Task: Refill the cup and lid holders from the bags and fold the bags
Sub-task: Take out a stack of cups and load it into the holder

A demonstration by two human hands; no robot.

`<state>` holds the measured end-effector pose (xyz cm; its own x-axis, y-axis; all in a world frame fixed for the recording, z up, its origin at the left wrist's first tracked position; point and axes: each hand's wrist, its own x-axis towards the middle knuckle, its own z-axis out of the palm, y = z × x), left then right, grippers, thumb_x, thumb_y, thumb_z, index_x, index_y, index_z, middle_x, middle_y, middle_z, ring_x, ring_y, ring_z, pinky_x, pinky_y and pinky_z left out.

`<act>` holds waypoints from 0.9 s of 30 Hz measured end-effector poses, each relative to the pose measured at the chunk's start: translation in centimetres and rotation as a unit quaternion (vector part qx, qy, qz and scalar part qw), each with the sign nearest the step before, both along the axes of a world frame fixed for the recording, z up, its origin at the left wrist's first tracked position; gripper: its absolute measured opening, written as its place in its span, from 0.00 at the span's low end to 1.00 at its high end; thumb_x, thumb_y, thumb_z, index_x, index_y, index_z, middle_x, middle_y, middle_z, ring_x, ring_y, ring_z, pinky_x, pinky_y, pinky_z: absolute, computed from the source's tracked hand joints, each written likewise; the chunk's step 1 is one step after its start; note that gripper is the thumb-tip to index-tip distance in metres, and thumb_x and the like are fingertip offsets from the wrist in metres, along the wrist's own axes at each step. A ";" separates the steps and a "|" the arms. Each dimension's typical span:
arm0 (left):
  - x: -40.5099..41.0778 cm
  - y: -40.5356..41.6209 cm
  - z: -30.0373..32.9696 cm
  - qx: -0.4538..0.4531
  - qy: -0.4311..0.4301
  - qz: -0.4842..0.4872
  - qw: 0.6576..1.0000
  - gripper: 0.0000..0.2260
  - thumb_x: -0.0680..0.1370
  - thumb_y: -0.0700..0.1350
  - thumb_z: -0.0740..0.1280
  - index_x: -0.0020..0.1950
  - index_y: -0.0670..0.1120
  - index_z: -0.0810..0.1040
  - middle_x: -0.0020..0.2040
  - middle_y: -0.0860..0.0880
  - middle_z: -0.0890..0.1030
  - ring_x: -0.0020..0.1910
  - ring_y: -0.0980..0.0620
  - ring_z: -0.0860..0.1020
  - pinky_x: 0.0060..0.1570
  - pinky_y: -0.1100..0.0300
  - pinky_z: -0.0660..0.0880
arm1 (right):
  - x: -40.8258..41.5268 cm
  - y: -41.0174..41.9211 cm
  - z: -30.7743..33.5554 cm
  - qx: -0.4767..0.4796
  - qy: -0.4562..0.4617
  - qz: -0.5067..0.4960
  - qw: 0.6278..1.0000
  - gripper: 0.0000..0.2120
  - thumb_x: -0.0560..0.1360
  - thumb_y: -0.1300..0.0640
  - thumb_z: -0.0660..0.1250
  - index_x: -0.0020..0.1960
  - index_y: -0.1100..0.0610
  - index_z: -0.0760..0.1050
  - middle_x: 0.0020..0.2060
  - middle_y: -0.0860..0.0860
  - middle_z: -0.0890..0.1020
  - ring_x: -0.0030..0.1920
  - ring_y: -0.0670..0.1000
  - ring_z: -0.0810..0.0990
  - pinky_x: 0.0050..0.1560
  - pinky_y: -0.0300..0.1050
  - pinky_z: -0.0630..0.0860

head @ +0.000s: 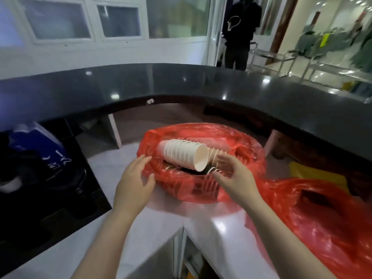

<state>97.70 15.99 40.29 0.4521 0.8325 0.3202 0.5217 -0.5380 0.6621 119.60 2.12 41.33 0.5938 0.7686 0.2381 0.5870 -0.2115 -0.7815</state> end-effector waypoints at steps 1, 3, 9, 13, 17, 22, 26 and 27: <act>-0.3 0.5 0.1 0.000 0.008 0.000 1.000 0.21 0.76 0.39 0.67 0.69 0.48 0.73 0.70 0.50 0.72 0.71 0.52 0.67 0.67 0.63 0.59 | 0.1 1.5 0.0 -0.004 -0.010 0.010 1.000 0.22 0.70 0.58 0.74 0.62 0.50 0.75 0.48 0.34 0.78 0.48 0.30 0.76 0.48 0.24 0.70; -1.0 1.2 0.3 -0.001 0.029 -0.004 1.000 0.21 0.76 0.40 0.67 0.70 0.48 0.72 0.70 0.51 0.71 0.71 0.52 0.66 0.69 0.61 0.59 | 0.1 4.3 0.2 -0.018 -0.045 0.021 0.999 0.23 0.70 0.57 0.73 0.64 0.52 0.75 0.55 0.41 0.80 0.54 0.38 0.76 0.54 0.30 0.68; -3.3 1.9 -0.1 -0.020 0.048 0.048 0.997 0.22 0.77 0.40 0.66 0.71 0.49 0.71 0.72 0.52 0.68 0.73 0.55 0.62 0.68 0.67 0.54 | 0.1 12.3 0.6 -0.135 -0.193 0.069 0.970 0.33 0.67 0.44 0.73 0.68 0.51 0.69 0.63 0.51 0.76 0.64 0.54 0.72 0.61 0.47 0.68; -4.0 1.8 0.0 -0.028 0.071 0.052 0.996 0.23 0.78 0.42 0.65 0.72 0.51 0.69 0.74 0.54 0.66 0.75 0.57 0.59 0.67 0.68 0.53 | 1.0 15.1 1.0 -0.340 -0.225 0.075 0.910 0.41 0.61 0.41 0.72 0.71 0.47 0.62 0.61 0.51 0.78 0.59 0.57 0.77 0.46 0.46 0.71; -4.0 1.7 0.2 -0.028 0.067 0.052 0.996 0.22 0.78 0.43 0.65 0.72 0.52 0.69 0.73 0.55 0.66 0.74 0.57 0.59 0.67 0.70 0.52 | 1.8 15.1 1.7 -0.334 -0.211 0.082 0.915 0.41 0.56 0.38 0.72 0.67 0.46 0.67 0.57 0.48 0.80 0.55 0.55 0.79 0.44 0.45 0.72; -2.3 1.2 0.6 -0.019 0.038 0.023 0.999 0.21 0.77 0.41 0.66 0.70 0.50 0.71 0.66 0.61 0.67 0.70 0.61 0.62 0.61 0.82 0.47 | 2.5 11.2 1.8 -0.246 -0.171 0.087 0.950 0.41 0.56 0.39 0.70 0.69 0.40 0.66 0.56 0.42 0.80 0.54 0.50 0.79 0.45 0.44 0.76; 0.1 0.5 0.9 -0.043 -0.024 0.006 0.999 0.20 0.76 0.38 0.67 0.68 0.49 0.74 0.66 0.55 0.73 0.67 0.58 0.69 0.62 0.76 0.57 | 3.9 7.3 2.7 -0.191 -0.124 0.068 0.971 0.38 0.55 0.39 0.71 0.64 0.33 0.65 0.42 0.35 0.73 0.42 0.43 0.73 0.37 0.39 0.69; 0.9 0.3 1.1 -0.060 -0.047 0.010 0.997 0.20 0.76 0.38 0.67 0.67 0.48 0.75 0.65 0.55 0.75 0.65 0.59 0.70 0.61 0.75 0.60 | 4.4 6.4 2.8 -0.177 -0.111 0.065 0.976 0.38 0.54 0.39 0.72 0.64 0.33 0.66 0.42 0.35 0.73 0.44 0.43 0.73 0.39 0.39 0.69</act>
<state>98.60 16.30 41.35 0.4078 0.8760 0.2576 0.4634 -0.4416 0.7683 123.99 8.48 44.16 0.4498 0.8914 0.0557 0.7731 -0.3574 -0.5240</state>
